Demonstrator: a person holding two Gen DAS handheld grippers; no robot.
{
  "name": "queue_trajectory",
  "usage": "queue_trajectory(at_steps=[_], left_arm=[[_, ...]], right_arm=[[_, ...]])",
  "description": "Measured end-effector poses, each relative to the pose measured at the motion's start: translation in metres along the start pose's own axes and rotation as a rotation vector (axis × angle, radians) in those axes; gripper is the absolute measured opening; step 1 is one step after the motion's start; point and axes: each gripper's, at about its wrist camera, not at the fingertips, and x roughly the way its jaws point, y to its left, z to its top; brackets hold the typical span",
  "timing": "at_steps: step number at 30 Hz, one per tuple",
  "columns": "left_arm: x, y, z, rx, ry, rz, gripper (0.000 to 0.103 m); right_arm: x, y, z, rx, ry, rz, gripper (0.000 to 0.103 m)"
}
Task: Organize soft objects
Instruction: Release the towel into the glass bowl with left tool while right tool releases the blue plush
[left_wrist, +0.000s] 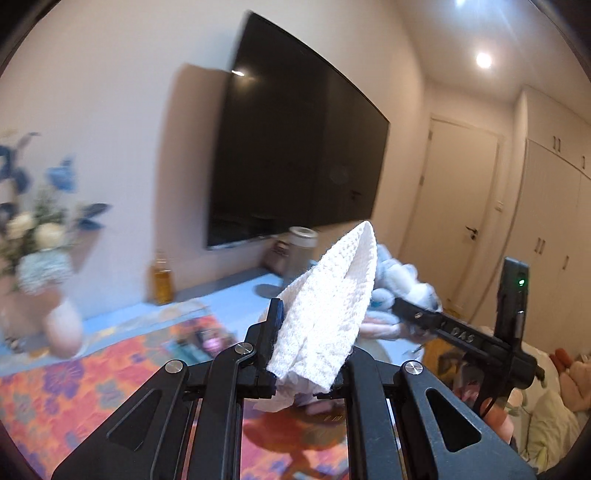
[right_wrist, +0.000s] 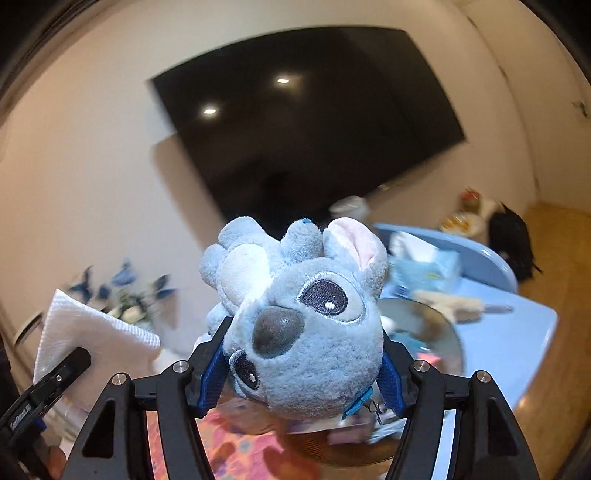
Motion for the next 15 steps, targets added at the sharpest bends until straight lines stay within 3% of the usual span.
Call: queue_trajectory(at_steps=[7,11,13,15], left_arm=[[0.1,-0.014,-0.003,-0.007,0.126,-0.065,0.009],[0.142,-0.015,-0.018,0.006,0.197,-0.093,0.01],[0.161,-0.016,-0.029,0.029,0.244,-0.092,0.01],[0.176,-0.014,-0.039,0.042,0.287,-0.073,0.023]], right_arm=[[0.049,-0.058,0.003,0.139,0.113,-0.082,0.067],[0.09,-0.068,-0.002,0.157,0.21,-0.071,0.067],[0.099,-0.071,-0.005,0.17,0.217,-0.07,0.069],[0.103,-0.075,-0.006,0.183,0.222,-0.077,0.073]])
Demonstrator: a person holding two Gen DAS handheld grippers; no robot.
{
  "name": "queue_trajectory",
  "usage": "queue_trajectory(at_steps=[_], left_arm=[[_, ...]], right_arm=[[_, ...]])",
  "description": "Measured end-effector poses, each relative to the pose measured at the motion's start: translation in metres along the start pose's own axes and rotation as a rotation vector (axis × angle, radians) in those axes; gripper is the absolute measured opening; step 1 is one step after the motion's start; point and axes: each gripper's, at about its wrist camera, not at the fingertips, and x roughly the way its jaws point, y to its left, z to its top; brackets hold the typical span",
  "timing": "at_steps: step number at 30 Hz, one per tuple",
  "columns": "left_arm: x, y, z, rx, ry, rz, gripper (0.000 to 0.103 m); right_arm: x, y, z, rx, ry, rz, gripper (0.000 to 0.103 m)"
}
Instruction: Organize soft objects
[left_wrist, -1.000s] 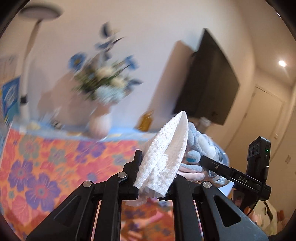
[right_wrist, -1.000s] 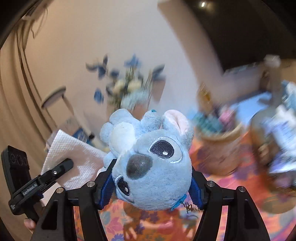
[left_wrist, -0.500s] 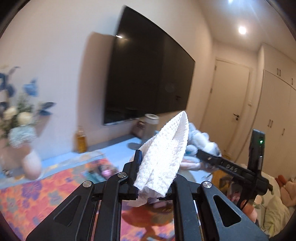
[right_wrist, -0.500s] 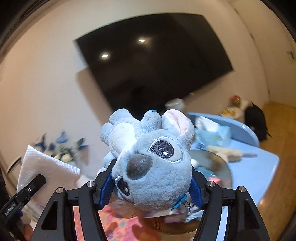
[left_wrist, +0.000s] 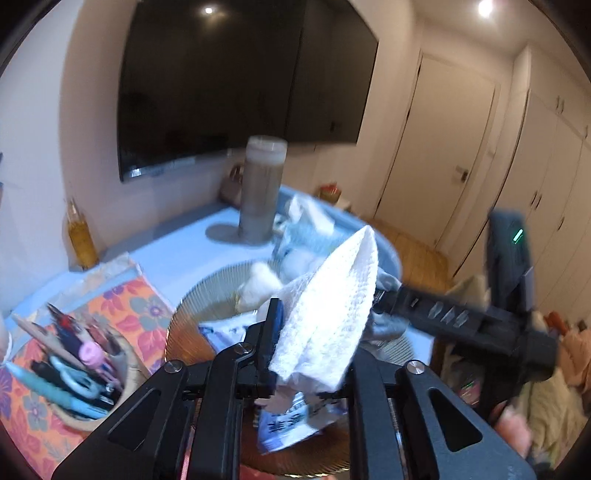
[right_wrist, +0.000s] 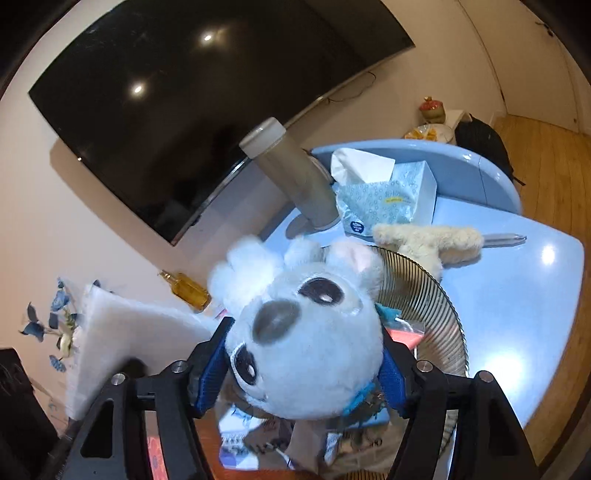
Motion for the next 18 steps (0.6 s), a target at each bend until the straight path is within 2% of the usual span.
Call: queue_trajectory(at_steps=[1,2,6,7,8,9,10,11,14,18], left_arm=[[0.009,0.002,-0.005,-0.007,0.033,0.003,0.037],[0.015,0.005,-0.01,-0.017,0.062,-0.006,0.045],[0.021,0.011,-0.032,-0.04,0.166,-0.068,0.047],[0.018,0.01,-0.039,-0.037,0.194,-0.101,0.051],[0.015,0.008,-0.043,-0.031,0.202,-0.112,0.063],[0.009,0.005,-0.049,-0.023,0.209,-0.117,0.071],[0.001,0.003,-0.055,-0.017,0.212,-0.113,0.086],[-0.006,0.002,-0.06,-0.013,0.208,-0.111,0.091],[-0.036,0.002,-0.072,-0.015,0.17,-0.112,0.091],[-0.083,0.021,-0.086,-0.091,0.119,-0.09,0.091]], right_arm=[[0.0,-0.002,0.0,0.007,0.005,0.001,0.075],[0.0,-0.004,0.0,0.013,0.014,0.0,0.078],[-0.014,-0.014,0.001,0.004,0.025,-0.068,0.079],[-0.017,-0.017,0.002,0.01,0.025,-0.088,0.079],[-0.024,-0.02,0.002,0.02,0.026,-0.098,0.079],[-0.026,-0.023,0.002,0.03,0.026,-0.095,0.079],[-0.032,-0.024,0.001,0.037,0.024,-0.083,0.079],[-0.036,-0.023,0.001,0.039,0.021,-0.077,0.079],[-0.053,-0.014,-0.003,0.028,-0.001,-0.073,0.079],[-0.075,0.011,-0.015,-0.025,-0.017,-0.038,0.08]])
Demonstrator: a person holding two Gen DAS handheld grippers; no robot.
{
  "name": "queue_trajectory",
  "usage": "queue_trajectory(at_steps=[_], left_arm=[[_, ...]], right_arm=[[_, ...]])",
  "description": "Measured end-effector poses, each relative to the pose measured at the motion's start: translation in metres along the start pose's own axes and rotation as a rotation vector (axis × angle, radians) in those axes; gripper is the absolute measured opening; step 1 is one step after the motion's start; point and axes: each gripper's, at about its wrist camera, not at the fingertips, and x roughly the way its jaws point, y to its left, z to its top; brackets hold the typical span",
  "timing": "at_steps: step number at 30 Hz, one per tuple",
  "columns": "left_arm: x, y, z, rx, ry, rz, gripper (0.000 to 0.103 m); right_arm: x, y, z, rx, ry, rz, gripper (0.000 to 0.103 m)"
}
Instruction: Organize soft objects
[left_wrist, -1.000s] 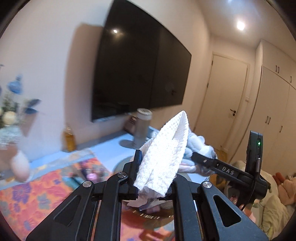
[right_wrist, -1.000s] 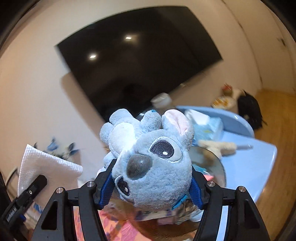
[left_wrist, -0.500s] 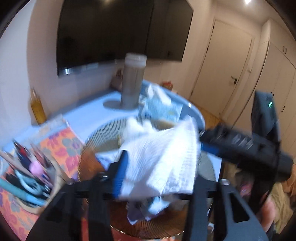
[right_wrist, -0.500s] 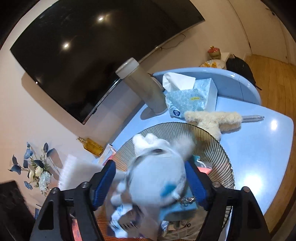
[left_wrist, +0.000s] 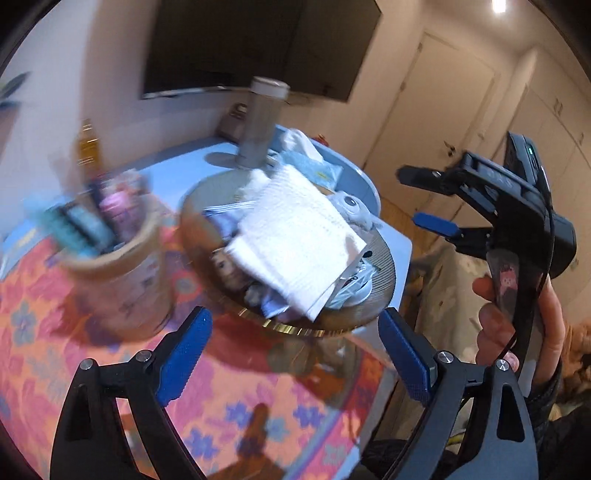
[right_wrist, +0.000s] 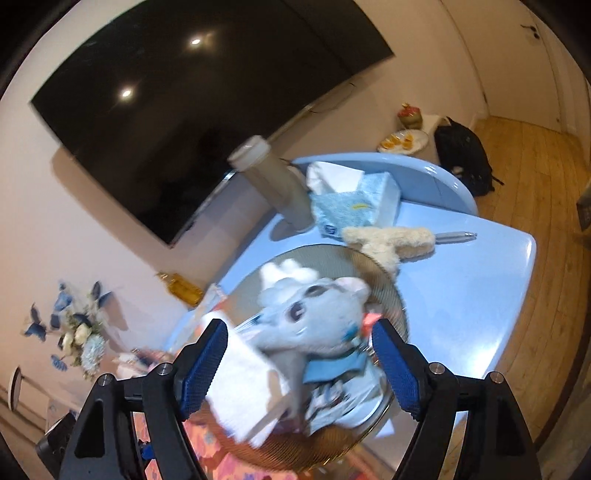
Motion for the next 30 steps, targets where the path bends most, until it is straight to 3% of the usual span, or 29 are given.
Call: queue_trajectory(at_steps=[4,9,13,15,16,19,21,25,27,30], left_arm=[[-0.054,0.019,-0.021,-0.065,-0.095,0.064,0.091],[-0.152,0.034,-0.047,-0.132,-0.289,0.227,0.091],[-0.23,0.038,-0.066,-0.141,-0.445,0.494,0.103],[-0.251,0.045,-0.082,-0.176,-0.502,0.618,0.102],[-0.261,0.053,-0.094,-0.21,-0.539,0.649,0.102],[-0.272,0.088,-0.127,-0.361,-0.608,0.642,0.102],[-0.265,0.108,-0.139,-0.401,-0.593,0.695,0.102],[-0.22,0.135,-0.143,-0.318,-0.467,0.843,0.102],[-0.197,0.152,-0.146,-0.32,-0.395,0.846,0.102],[-0.18,0.17,-0.159,-0.35,-0.35,0.836,0.102]], right_arm=[[-0.017,0.035,-0.019,-0.095,-0.02,0.043,0.087],[-0.017,0.097,-0.054,-0.241,0.011,0.116,0.087],[-0.011,0.151,-0.094,-0.377,0.013,0.181,0.087],[-0.008,0.175,-0.12,-0.465,0.004,0.184,0.087],[-0.004,0.187,-0.135,-0.515,0.006,0.195,0.087],[0.013,0.217,-0.179,-0.651,0.059,0.247,0.088],[0.032,0.234,-0.208,-0.728,0.096,0.247,0.088],[0.061,0.254,-0.241,-0.831,0.053,0.214,0.087],[0.085,0.259,-0.253,-0.85,0.06,0.194,0.087],[0.113,0.256,-0.267,-0.827,0.124,0.215,0.087]])
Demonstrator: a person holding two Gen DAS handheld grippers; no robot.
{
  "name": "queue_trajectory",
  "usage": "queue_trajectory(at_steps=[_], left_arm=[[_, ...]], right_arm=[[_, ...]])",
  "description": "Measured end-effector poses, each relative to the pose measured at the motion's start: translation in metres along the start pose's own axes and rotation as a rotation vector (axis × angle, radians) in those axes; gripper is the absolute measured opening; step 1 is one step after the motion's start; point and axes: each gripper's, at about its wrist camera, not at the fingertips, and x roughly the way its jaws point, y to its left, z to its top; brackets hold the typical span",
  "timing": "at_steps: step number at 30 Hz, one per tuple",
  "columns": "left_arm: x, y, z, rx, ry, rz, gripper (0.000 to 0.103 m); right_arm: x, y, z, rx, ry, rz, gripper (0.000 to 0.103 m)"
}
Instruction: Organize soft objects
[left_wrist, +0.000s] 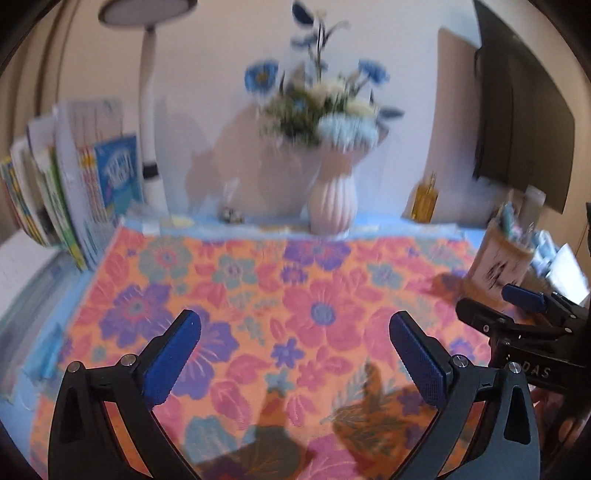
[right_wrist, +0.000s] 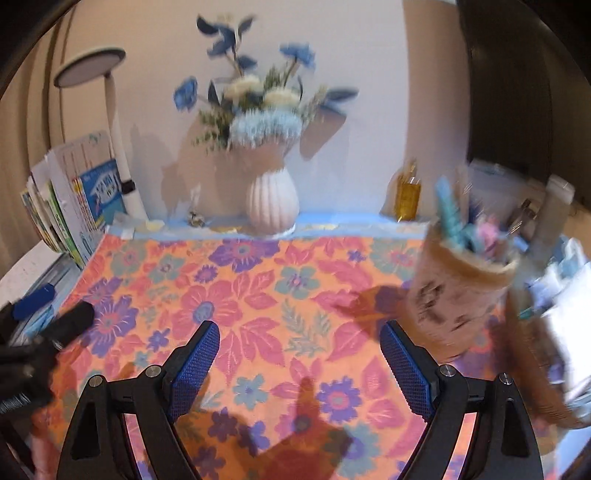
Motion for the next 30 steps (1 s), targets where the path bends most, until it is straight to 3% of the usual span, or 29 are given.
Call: queue_trajectory(at_steps=[3,6,8,10,17,30], left_arm=[[0.022,0.003,-0.018,-0.012,0.046,0.011,0.102],[0.039,0.009,-0.026,-0.04,0.132,0.032,0.102],[0.035,0.014,-0.027,-0.07,0.11,0.028,0.102],[0.031,0.02,-0.028,-0.101,0.095,0.033,0.102],[0.037,0.029,-0.028,-0.148,0.136,0.017,0.102],[0.044,0.033,-0.03,-0.174,0.179,0.011,0.102]], right_arm=[[0.015,0.001,-0.013,0.001,0.017,0.02,0.087],[0.023,0.003,-0.018,-0.008,0.041,-0.018,0.087],[0.02,0.003,-0.017,-0.007,0.009,-0.029,0.09],[0.019,0.001,-0.017,0.004,-0.005,-0.047,0.099],[0.012,0.008,-0.019,-0.027,-0.038,-0.074,0.103],[0.016,0.006,-0.02,-0.009,-0.012,-0.063,0.103]])
